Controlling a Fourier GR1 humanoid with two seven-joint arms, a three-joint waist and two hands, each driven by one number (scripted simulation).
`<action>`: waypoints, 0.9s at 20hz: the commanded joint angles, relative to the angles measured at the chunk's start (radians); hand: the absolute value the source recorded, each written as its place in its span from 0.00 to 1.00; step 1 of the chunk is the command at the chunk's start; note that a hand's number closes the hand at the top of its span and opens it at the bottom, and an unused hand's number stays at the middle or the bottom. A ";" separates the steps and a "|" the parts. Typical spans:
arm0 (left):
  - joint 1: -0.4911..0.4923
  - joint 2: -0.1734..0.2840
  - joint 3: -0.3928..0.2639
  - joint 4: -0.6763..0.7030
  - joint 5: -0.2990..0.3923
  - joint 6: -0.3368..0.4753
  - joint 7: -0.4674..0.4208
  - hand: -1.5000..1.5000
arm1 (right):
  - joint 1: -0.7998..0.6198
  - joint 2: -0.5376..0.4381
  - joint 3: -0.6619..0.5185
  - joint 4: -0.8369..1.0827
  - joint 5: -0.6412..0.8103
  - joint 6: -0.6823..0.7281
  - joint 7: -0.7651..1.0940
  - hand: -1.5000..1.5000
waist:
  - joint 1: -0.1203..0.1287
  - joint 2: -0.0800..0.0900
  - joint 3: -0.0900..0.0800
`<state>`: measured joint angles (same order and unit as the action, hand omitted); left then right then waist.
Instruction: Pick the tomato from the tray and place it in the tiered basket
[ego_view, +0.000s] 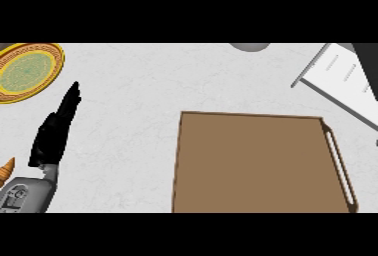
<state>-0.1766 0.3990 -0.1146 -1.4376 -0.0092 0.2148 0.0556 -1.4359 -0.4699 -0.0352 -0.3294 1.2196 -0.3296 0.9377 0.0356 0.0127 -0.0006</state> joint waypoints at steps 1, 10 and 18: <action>0.051 -0.003 -0.002 -0.004 -0.014 0.003 -0.046 0.50 | 0.014 -0.078 0.048 0.082 0.070 0.089 0.001 1.00 | 0.003 0.000 -0.001; 0.001 -0.033 0.012 0.027 -0.034 -0.002 -0.008 0.50 | 0.039 -0.167 0.020 0.084 0.053 0.138 -0.120 1.00 | -0.016 -0.005 0.001; 0.001 -0.020 0.035 -0.030 -0.036 -0.025 0.034 0.50 | 0.148 -0.167 -0.064 0.067 -0.041 0.108 -0.249 1.00 | -0.017 -0.007 0.001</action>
<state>-0.1623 0.3865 -0.0750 -1.4390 -0.0333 0.1900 0.0502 -1.3291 -0.6478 -0.0666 -0.2542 1.2157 -0.2147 0.7339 0.0213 0.0071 0.0003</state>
